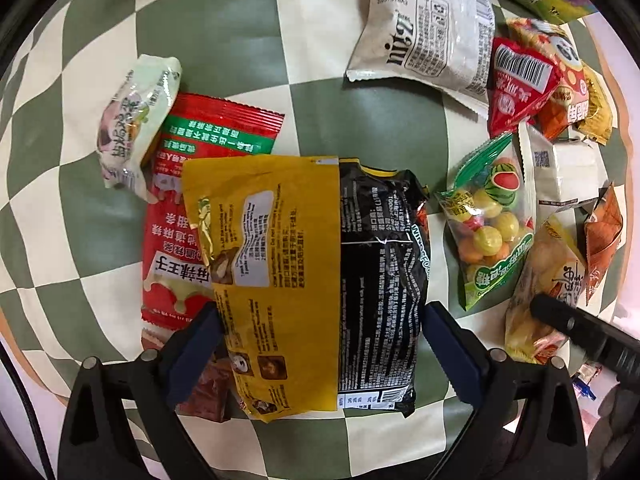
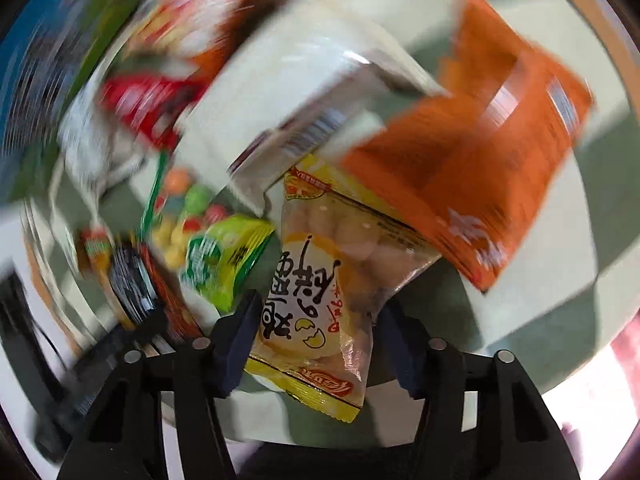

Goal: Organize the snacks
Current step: 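Grasp the yellow-and-black bag with the left tool while the right tool grasps the yellow egg-snack bag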

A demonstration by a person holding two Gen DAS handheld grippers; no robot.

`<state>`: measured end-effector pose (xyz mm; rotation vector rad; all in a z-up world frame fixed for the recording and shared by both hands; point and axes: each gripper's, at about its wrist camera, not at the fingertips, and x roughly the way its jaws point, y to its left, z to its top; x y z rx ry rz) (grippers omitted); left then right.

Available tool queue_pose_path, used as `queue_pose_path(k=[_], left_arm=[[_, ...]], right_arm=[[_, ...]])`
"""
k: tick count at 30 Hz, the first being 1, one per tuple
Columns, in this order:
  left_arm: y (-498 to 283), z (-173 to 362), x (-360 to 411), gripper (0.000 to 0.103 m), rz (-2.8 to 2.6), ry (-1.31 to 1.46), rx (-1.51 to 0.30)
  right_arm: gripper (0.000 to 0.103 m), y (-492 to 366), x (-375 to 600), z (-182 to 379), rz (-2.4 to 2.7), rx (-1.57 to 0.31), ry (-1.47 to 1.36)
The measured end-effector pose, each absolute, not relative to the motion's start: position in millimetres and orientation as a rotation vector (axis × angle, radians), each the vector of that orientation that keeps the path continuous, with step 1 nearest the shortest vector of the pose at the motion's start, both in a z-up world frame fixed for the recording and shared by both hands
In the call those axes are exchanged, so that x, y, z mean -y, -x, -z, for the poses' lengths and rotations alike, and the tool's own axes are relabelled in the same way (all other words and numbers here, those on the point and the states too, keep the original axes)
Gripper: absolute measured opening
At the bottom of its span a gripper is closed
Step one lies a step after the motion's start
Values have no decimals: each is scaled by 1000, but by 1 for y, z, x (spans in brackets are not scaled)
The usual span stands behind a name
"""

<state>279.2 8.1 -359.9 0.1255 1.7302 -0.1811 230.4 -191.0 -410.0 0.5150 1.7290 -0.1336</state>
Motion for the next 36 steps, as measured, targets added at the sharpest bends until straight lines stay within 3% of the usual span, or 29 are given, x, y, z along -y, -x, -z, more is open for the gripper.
queue_pose_path(k=[7,11,14,16,18,19,20,29,36], left_arm=[[-295,391,-6,100,169,-133,-1753],[-302,415,-6,100,148,-91,-1772],[-310,416,-15,88,120,-41,-1750],[-313,412,-20,86,114,-23,-1736],[-315,410,-21,86,98,-22,-1728],[-310,410,-22,86,97,-19,-1728],[-308,407,-23,86,98,-14,-1732],[-308,447,-15,88,107,-74,-1797],[-325,437,-8,86,109,-110,-1726]], right_arm=[[58,-237,135,399,-64,-1750,3],[74,-247,141,405,-39,-1768,-159],[74,-253,156,410,17,-1769,-344],[74,-254,159,410,34,-1755,-389],[65,-256,161,405,36,-1729,-378],[53,-254,168,401,35,-1726,-340],[52,-253,170,397,18,-1721,-316],[54,-252,179,396,-22,-1754,-361],[53,-263,201,400,-19,-1736,-349]])
